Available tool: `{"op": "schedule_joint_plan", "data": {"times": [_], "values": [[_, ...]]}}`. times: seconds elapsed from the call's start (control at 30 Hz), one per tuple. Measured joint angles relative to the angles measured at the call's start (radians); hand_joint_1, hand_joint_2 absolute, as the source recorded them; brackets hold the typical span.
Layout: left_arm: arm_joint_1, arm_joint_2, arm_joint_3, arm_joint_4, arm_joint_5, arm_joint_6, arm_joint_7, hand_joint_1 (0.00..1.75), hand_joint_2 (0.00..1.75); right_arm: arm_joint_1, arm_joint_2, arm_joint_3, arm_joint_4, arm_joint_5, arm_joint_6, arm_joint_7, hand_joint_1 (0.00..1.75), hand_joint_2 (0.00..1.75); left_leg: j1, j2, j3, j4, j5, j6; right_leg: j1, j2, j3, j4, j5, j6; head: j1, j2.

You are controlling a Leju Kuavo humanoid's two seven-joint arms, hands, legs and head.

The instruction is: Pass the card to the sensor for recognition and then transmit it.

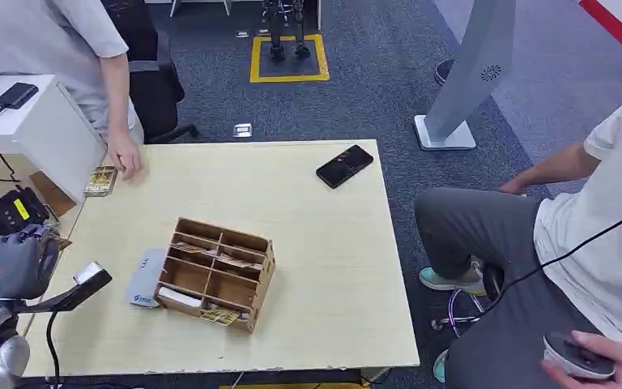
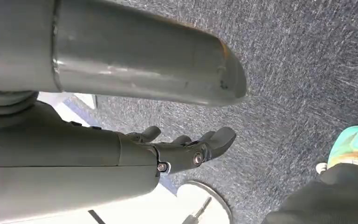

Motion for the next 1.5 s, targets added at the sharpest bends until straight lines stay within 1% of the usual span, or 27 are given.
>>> {"op": "schedule_joint_plan", "data": {"times": [0.1,0.2,0.23,0.27,0.33,0.43,0.47,0.5,0.6,0.67,0.7,0.77,0.83,0.9,1.07,1.17,1.5], "values": [[0.018,0.000,0.005,-0.011,0.098,-0.006,-0.063,1.75,1.75,0.000,0.000,0.006,0.000,0.000,0.000,-0.006,0.00,0.00,0.000,0.000,0.000,0.000,0.000,0.000,0.000,0.000,0.000,0.000,0.000,0.000,0.000,0.000],[0.031,-0.003,0.020,-0.029,0.179,-0.008,-0.102,1.75,1.75,0.001,0.000,0.008,0.000,0.000,0.000,-0.006,0.00,0.00,0.000,0.000,0.000,0.000,0.000,0.000,0.000,0.000,0.000,0.000,0.000,0.000,0.000,0.000],[0.034,-0.006,0.025,-0.037,0.210,-0.018,-0.115,1.75,1.75,0.001,0.000,0.009,0.000,0.000,0.000,-0.006,0.00,0.00,0.000,0.000,0.000,0.000,0.000,0.000,0.000,0.000,0.000,0.000,0.000,0.000,0.000,0.000],[0.037,-0.011,0.029,-0.049,0.252,-0.042,-0.126,1.75,1.75,0.001,0.000,0.010,0.000,0.000,0.000,-0.006,0.00,0.00,0.000,0.000,0.000,0.000,0.000,0.000,0.000,0.000,0.000,0.000,0.000,0.000,0.000,0.000],[0.040,-0.022,0.040,-0.067,0.307,-0.072,-0.135,1.75,1.75,0.000,0.000,0.011,0.000,0.000,0.000,-0.003,0.00,0.00,0.000,0.000,0.000,0.000,0.000,0.000,0.000,0.000,0.000,0.000,0.000,0.000,0.000,0.000],[0.042,-0.036,0.049,-0.082,0.344,-0.099,-0.141,1.75,1.75,0.001,0.000,0.012,0.000,0.000,0.000,-0.002,0.00,0.00,0.000,0.000,0.000,0.000,0.000,0.000,0.000,0.000,0.000,0.000,0.000,0.000,0.000,0.000],[0.042,-0.041,0.055,-0.086,0.386,-0.131,-0.141,1.75,1.75,0.001,0.000,0.012,0.000,0.000,0.000,-0.002,0.00,0.00,0.000,0.000,0.000,0.000,0.000,0.000,0.000,0.000,0.000,0.000,0.000,0.000,0.000,0.000],[0.041,-0.051,0.061,-0.089,0.452,-0.186,-0.130,1.75,1.75,0.001,0.000,0.012,0.000,0.000,0.000,-0.001,0.00,0.00,0.000,0.000,0.000,0.000,0.000,0.000,0.000,0.000,0.000,0.000,0.000,0.000,0.000,0.000],[0.042,-0.083,0.080,-0.098,0.698,-0.390,-0.061,1.75,1.75,0.001,0.000,0.012,0.000,0.000,-0.003,0.001,0.00,0.00,0.000,0.000,0.000,0.000,0.000,0.000,0.000,0.000,0.000,0.000,0.000,0.000,0.000,0.000],[0.045,-0.097,0.092,-0.103,0.874,-0.482,-0.003,1.75,1.75,0.001,0.000,0.012,0.000,0.000,-0.008,0.001,0.00,0.00,0.000,0.000,0.000,0.000,0.000,0.000,0.000,0.000,0.000,0.000,0.000,0.000,0.000,0.000],[0.051,-0.101,0.099,-0.107,0.964,-0.509,0.017,1.75,1.75,0.001,0.000,0.012,0.000,0.000,-0.009,0.001,0.00,0.00,0.000,0.001,0.000,0.000,0.000,0.000,0.000,0.001,0.000,0.000,0.000,0.000,0.000,0.000],[0.069,-0.104,0.114,-0.120,1.115,-0.538,0.046,1.75,1.75,0.002,0.000,0.012,0.000,0.000,-0.013,0.004,0.00,0.00,0.000,0.001,0.000,0.000,0.000,0.000,0.000,0.001,0.000,0.000,0.000,0.000,0.000,0.000],[0.088,-0.104,0.127,-0.128,1.199,-0.545,0.077,1.75,1.75,0.002,0.001,0.012,0.000,0.000,-0.019,0.011,0.00,0.00,0.000,0.001,0.000,0.000,0.000,0.000,0.000,0.001,-0.001,0.000,0.000,0.000,0.000,0.000],[0.094,-0.103,0.132,-0.128,1.229,-0.536,0.115,1.75,1.75,0.002,0.002,0.012,0.000,0.000,-0.023,0.016,0.00,0.00,0.000,-0.001,-0.001,0.000,0.000,0.000,0.000,-0.001,-0.001,0.000,0.000,0.000,0.000,0.000],[0.084,-0.106,0.132,-0.113,1.186,-0.476,0.168,1.75,1.75,0.001,0.006,0.012,0.000,0.000,-0.025,0.024,0.00,0.00,0.000,0.000,-0.001,0.000,0.000,0.000,0.000,0.000,-0.001,0.000,0.000,0.000,0.000,0.000],[0.079,-0.118,0.131,-0.098,1.165,-0.450,0.170,1.75,1.75,0.001,0.009,0.012,0.001,0.000,-0.025,0.027,0.00,0.00,0.000,0.000,0.000,0.000,0.000,0.000,0.000,0.000,-0.001,0.000,0.000,0.000,0.000,0.000],[0.070,-0.144,0.120,-0.067,1.145,-0.436,0.171,1.75,1.75,0.001,0.013,0.012,0.002,0.000,-0.026,0.028,0.00,0.00,0.000,0.000,-0.001,0.000,0.000,0.000,0.000,0.000,-0.001,0.000,0.000,0.000,0.000,0.000]]}}
